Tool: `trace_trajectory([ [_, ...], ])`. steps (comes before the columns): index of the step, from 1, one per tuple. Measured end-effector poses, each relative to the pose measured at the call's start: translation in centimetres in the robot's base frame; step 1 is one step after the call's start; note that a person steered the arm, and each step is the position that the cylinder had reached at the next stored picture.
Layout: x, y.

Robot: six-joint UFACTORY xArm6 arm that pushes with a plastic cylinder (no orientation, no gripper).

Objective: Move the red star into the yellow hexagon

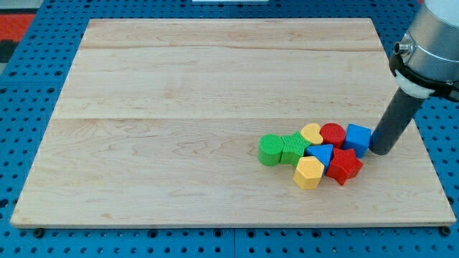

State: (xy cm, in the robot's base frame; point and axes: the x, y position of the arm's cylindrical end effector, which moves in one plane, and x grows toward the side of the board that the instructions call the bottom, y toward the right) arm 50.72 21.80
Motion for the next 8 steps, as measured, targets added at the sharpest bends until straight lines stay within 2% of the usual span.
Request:
trace_trajectory([
  [1,-0.1,1.7],
  [3,1.1,1.6],
  [4,3.5,-0.5],
  [6,3.7,-2.0],
  [7,3.7,-5.6],
  [8,3.7,-5.5],
])
